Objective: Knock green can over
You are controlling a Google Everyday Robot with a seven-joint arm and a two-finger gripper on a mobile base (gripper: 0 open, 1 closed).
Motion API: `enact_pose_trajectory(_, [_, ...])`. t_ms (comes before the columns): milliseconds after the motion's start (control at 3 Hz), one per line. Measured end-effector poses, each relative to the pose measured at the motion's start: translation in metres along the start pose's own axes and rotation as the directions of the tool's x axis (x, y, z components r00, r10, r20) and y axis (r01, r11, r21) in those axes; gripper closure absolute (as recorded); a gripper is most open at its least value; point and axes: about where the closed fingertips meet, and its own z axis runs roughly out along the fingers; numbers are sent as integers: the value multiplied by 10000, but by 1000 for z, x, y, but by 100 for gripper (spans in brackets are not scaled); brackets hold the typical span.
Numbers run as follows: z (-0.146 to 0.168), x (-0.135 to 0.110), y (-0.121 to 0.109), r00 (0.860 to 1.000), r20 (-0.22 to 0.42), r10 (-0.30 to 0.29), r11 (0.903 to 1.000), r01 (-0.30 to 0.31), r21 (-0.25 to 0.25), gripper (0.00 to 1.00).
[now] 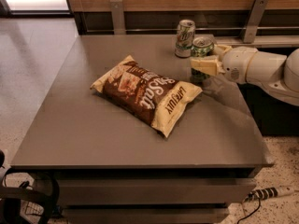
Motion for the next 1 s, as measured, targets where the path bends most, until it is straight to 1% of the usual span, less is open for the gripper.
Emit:
enact_pose_trajectory(333, [-6, 2, -8, 9932, -1041, -529, 9986, 531, -9, 100])
enact_pose_trajectory(667, [-10, -4, -7, 9668, -2273, -1164, 9932, 1120, -322, 100])
enact_pose_trajectory(1000, [-20, -22, -1, 9115, -3664, -1870, 9816, 1591, -1051, 100])
